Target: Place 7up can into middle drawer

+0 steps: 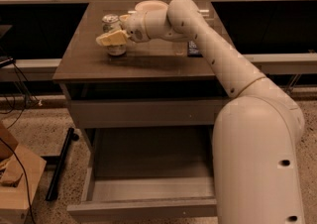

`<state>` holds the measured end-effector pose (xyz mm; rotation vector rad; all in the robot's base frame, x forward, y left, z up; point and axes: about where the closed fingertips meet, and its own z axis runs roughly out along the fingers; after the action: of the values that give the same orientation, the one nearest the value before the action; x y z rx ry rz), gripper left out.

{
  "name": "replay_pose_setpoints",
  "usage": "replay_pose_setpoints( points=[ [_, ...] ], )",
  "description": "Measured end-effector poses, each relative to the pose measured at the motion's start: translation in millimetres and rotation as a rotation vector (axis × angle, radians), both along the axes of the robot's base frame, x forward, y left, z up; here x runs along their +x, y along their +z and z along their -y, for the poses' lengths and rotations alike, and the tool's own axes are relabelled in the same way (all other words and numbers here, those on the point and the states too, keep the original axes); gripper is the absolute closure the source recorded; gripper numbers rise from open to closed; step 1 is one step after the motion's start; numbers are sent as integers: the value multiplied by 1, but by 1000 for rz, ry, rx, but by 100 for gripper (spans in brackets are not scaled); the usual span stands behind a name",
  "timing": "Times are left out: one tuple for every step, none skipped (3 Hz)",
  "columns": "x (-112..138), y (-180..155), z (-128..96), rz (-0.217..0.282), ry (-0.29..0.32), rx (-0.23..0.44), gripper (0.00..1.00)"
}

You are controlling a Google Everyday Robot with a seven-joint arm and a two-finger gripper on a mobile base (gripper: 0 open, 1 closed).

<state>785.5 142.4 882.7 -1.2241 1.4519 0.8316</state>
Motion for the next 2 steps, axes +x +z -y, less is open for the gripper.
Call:
replay_pose_setpoints(
  points=[
    [-5,6,-5,8,19,23,64],
    [-30,33,12,50,-3,63,88]
  ],
)
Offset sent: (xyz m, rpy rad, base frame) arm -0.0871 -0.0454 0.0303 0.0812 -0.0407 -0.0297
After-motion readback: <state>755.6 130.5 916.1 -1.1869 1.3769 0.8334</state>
